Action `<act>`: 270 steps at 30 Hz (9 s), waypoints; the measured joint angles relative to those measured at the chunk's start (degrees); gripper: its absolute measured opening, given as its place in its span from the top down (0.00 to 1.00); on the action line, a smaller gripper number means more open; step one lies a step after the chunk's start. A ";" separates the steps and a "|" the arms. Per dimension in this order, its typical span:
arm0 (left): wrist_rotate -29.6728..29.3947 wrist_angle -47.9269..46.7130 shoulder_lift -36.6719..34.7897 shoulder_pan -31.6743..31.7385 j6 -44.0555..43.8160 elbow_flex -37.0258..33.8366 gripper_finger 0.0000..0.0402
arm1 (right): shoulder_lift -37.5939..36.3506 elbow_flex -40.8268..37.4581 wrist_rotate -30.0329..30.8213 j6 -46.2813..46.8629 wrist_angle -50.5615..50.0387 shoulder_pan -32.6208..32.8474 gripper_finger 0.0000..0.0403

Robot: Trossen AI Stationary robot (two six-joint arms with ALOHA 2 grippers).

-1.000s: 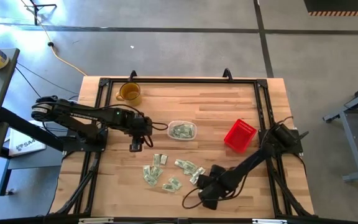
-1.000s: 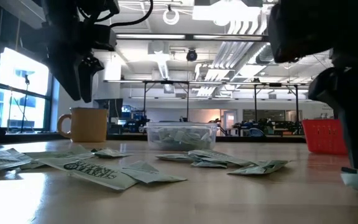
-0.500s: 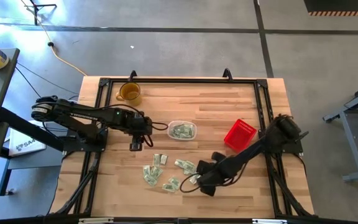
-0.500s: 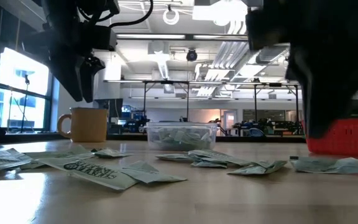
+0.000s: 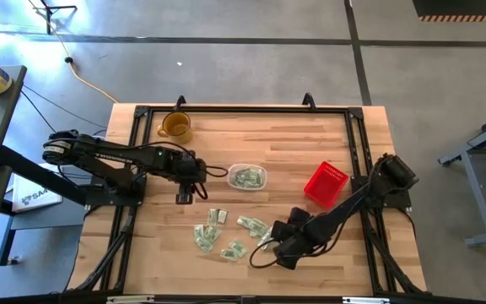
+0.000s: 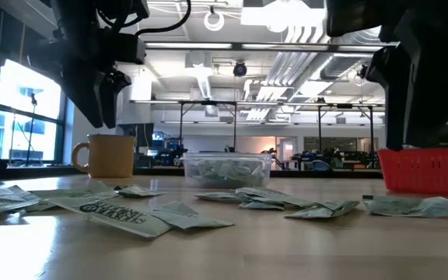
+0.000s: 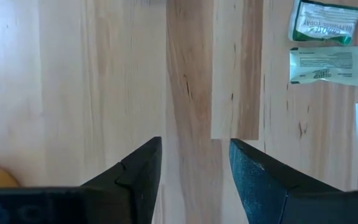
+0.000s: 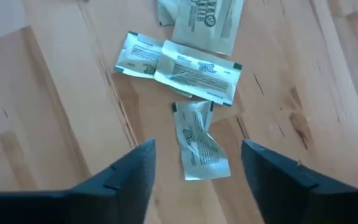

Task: Pick and place items into bin
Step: Put the white stevia packet into the transparent bin

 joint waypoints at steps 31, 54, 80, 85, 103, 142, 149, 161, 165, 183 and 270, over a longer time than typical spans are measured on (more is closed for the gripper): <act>1.08 -6.79 0.04 -0.04 -11.78 0.00 0.45 | 5.43 -0.15 -5.42 -25.68 -4.14 -10.57 0.94; 4.99 -2.91 0.04 -4.81 -24.70 -0.07 0.45 | -3.12 3.10 -19.66 -46.04 5.22 -39.21 0.52; 2.45 -2.24 0.04 -4.92 -12.55 -0.09 0.45 | 1.80 -7.89 -9.48 -50.91 19.95 -14.15 0.42; 2.96 -2.57 0.04 -4.92 -12.46 -0.09 0.45 | 3.32 -7.87 -15.53 -49.57 18.54 -15.56 0.52; 3.04 -2.87 0.07 -4.92 -13.88 -0.09 0.45 | 3.35 -7.67 -5.09 -48.35 14.57 -20.45 0.98; -0.17 -3.77 0.07 -4.90 -13.78 -0.09 0.45 | 9.46 5.66 -12.08 -62.01 3.22 -29.14 0.33; -0.17 -3.59 0.07 -4.91 -13.80 -0.09 0.45 | 12.06 5.91 -13.10 -61.38 3.66 -31.08 0.48; -0.15 -3.57 0.07 -4.92 -13.79 -0.09 0.45 | 6.37 7.24 -13.00 -52.68 -3.54 -30.76 0.95; -0.15 -3.57 0.07 -4.90 -13.79 -0.09 0.45 | 1.95 11.54 -5.98 -49.65 -1.70 -32.38 0.98; 13.23 3.09 0.06 -5.05 -10.97 -5.24 0.45 | 3.26 14.04 -16.78 -50.92 1.60 -39.64 0.46; 11.93 24.22 -2.73 -4.92 -18.85 -10.32 0.45 | -2.62 2.16 -12.44 -52.61 -5.42 -36.12 0.15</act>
